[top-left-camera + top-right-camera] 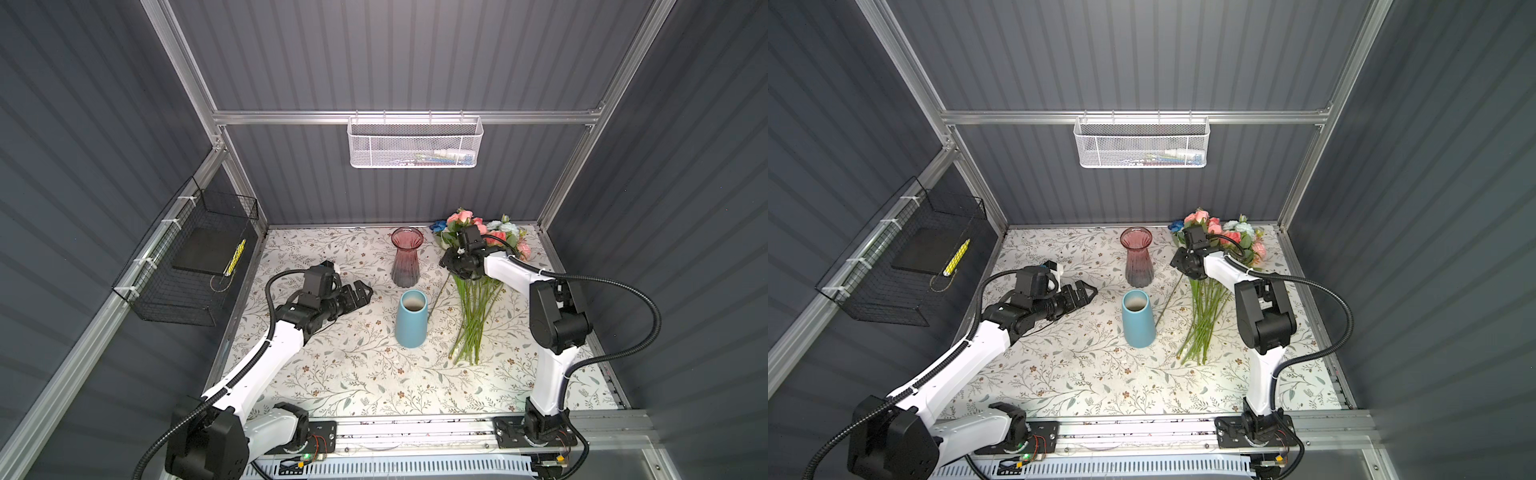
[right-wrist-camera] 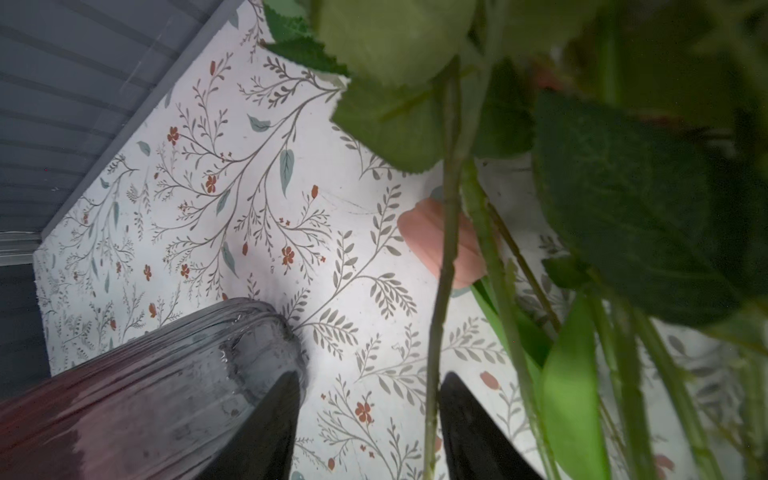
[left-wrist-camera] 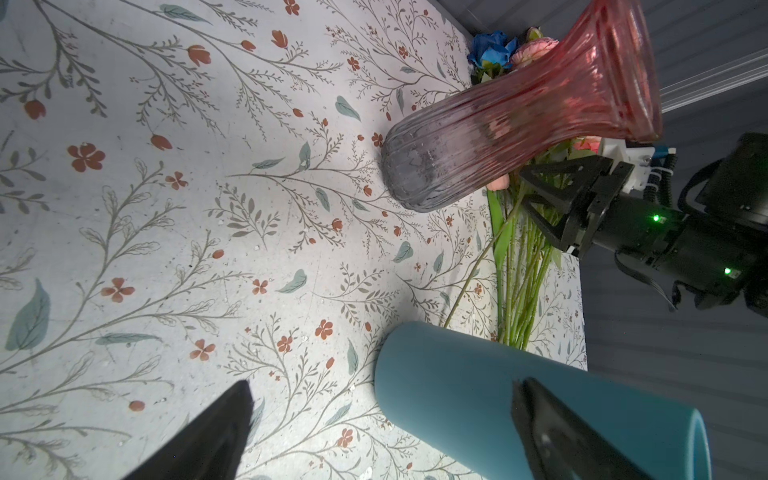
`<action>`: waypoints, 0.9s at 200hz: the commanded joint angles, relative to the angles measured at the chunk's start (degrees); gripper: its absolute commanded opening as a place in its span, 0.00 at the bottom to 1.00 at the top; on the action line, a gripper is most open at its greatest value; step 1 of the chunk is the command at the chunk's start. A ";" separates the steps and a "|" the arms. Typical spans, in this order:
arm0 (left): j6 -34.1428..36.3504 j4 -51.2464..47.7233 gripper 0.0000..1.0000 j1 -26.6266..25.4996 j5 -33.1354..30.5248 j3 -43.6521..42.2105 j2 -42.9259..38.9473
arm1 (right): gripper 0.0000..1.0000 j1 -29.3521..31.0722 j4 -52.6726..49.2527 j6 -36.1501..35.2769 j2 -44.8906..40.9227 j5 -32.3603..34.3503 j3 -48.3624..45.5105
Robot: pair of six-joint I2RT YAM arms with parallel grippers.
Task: Arrange the flowers into the vase
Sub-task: 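Grasp one pink rose stem from the bunch with the right gripper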
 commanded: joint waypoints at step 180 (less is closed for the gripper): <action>0.79 0.09 1.00 0.40 -2.07 -1.04 -5.13 | 0.00 0.48 6.39 -15.69 -33.81 12.15 -20.76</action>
